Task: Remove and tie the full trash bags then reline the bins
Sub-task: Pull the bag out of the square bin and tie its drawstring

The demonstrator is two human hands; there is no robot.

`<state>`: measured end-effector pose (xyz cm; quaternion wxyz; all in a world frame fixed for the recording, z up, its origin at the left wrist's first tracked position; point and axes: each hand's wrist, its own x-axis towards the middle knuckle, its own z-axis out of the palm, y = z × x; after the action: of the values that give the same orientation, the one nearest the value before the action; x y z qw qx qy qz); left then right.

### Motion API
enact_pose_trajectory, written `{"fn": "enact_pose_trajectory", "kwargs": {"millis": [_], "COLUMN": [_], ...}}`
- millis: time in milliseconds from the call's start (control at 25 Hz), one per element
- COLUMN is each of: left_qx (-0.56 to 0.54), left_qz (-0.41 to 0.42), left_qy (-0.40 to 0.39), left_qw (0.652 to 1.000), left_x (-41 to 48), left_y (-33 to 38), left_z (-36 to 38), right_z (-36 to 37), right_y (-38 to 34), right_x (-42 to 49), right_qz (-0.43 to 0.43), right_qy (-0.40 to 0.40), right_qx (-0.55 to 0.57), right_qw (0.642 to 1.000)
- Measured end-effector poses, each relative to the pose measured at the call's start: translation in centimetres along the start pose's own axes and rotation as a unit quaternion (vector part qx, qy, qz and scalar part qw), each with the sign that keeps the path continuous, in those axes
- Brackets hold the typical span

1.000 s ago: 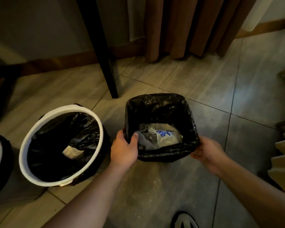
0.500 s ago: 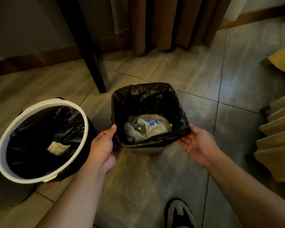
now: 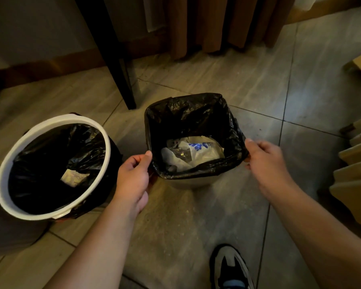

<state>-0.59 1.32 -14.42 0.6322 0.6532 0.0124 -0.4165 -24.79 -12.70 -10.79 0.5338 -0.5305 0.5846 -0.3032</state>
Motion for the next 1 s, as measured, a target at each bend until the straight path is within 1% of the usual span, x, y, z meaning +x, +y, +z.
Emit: {"fn": "enact_pose_trajectory", "kwargs": {"millis": [40,80,120,200,280,360,440,520,560,640,680,800,880,960,1000], "left_qx": [0.023,0.044,0.065,0.095,0.089,0.05,0.0,-0.074,-0.107,-0.129,-0.129,-0.137,-0.083,0.036,0.103], "left_qz": [0.013,0.027,0.043,0.047,0.003,-0.055,-0.094,-0.119,-0.127,-0.135,-0.137,-0.137,-0.099,-0.03,0.009], "left_qy": [0.01,0.018,0.026,0.033,0.02,-0.009,-0.04,-0.07,-0.078,-0.08,-0.072,-0.037,-0.012,0.004,0.012], "left_qw": [1.0,0.998,0.997,0.994,0.996,0.997,0.995,0.988,0.983,0.979,0.98,0.98,0.992,0.999,0.995], "left_x": [0.0,0.1,0.1,0.1,-0.1,-0.4,-0.6,-1.0,-1.1,-1.3,-1.4,-1.8,-2.3,-2.7,-2.9], "left_y": [-0.1,-0.2,-0.2,-0.4,-0.5,-0.8,-1.1,-1.0,-0.8,-0.5,-0.3,0.2,0.7,0.9,0.9], "left_z": [0.1,0.4,0.5,0.5,0.4,0.0,-0.5,-0.8,-0.9,-1.0,-0.9,-0.9,-0.9,-0.8,-0.8], "right_z": [0.0,0.3,0.6,0.8,0.3,-0.4,-0.8,-0.6,-0.6,-0.8,-0.9,-0.5,0.2,0.8,1.0], "right_y": [-0.2,-0.5,-0.9,-1.4,-1.9,-2.3,-2.4,-1.8,-1.6,-1.5,-1.6,-2.0,-2.2,-2.3,-2.4], "right_x": [-0.3,-0.5,-0.6,-0.8,-0.9,-1.0,-1.1,-1.1,-1.0,-0.7,-0.4,0.1,0.3,0.3,0.3], "right_qz": [-0.069,-0.113,-0.125,-0.103,-0.083,-0.081,-0.073,-0.055,-0.035,0.026,0.047,0.069,0.085,0.11,0.123], "right_qy": [0.008,0.012,0.009,0.003,0.0,-0.019,-0.064,-0.093,-0.09,-0.065,-0.058,-0.065,-0.068,-0.085,-0.086], "right_qx": [-0.098,-0.144,-0.149,-0.125,-0.12,-0.177,-0.248,-0.253,-0.209,-0.064,-0.01,0.08,0.151,0.215,0.238], "right_qw": [0.993,0.983,0.981,0.987,0.989,0.981,0.964,0.961,0.973,0.995,0.997,0.992,0.983,0.967,0.96]}}
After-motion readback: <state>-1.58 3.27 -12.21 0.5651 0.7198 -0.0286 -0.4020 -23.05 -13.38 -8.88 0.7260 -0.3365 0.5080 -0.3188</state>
